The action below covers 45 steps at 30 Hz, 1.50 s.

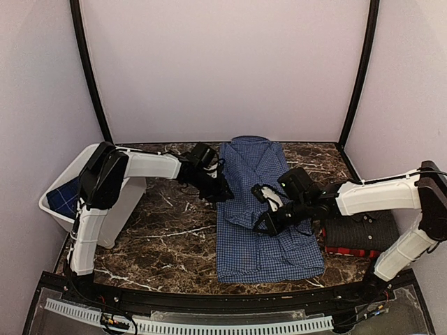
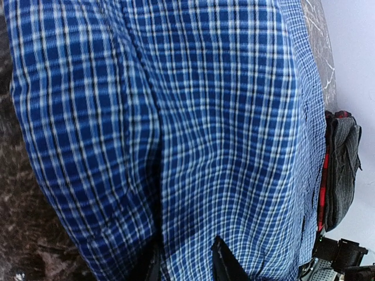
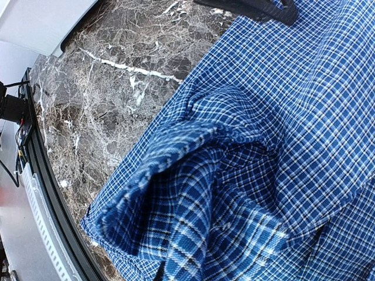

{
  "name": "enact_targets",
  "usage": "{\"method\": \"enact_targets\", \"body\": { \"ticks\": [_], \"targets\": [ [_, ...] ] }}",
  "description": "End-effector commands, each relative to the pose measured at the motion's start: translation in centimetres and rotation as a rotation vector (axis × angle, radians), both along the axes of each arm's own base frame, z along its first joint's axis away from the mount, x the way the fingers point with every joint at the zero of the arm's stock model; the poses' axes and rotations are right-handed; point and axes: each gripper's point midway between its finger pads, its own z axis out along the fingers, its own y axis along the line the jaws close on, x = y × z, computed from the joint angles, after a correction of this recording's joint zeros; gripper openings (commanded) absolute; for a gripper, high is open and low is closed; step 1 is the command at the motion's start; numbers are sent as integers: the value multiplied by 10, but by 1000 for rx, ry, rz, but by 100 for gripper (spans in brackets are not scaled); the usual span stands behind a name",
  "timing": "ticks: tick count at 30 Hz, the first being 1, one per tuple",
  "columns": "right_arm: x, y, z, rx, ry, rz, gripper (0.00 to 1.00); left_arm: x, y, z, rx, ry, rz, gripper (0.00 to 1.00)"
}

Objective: Fold and stack the long sleeve shirts
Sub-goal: Adjust the sleeve of the rectangle-folded shirt.

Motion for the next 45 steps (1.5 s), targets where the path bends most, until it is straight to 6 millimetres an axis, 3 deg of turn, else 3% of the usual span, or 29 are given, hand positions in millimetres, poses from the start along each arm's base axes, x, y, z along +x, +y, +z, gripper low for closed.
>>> {"method": "enact_targets", "body": {
  "ticks": [1, 6, 11, 14, 19, 28, 36, 45],
  "targets": [
    [10, 6, 14, 30, -45, -6, 0, 11, -1, 5, 48, -34, 18, 28],
    [13, 3, 16, 29, -53, -15, 0, 19, -7, 3, 43, -45, 20, 18],
    [15, -1, 20, 23, -68, -24, 0, 37, -22, 32, -11, -129, 13, 0],
    [15, -4, 19, 18, -71, -29, 0, 48, -29, 53, -35, -185, 11, 0],
    [14, -9, 14, 13, -64, -36, 0, 55, -26, 70, -29, -227, 32, 0],
    [6, -3, 4, 22, -12, 4, 0, 54, -14, 42, 36, -190, 76, 0],
    [1, -4, 7, 19, -15, 29, 39, 57, -10, 33, 61, -192, 97, 0],
    [18, -11, 25, 14, -74, -58, 45, 55, -6, 27, 89, -184, 96, 2]
  ]
}}
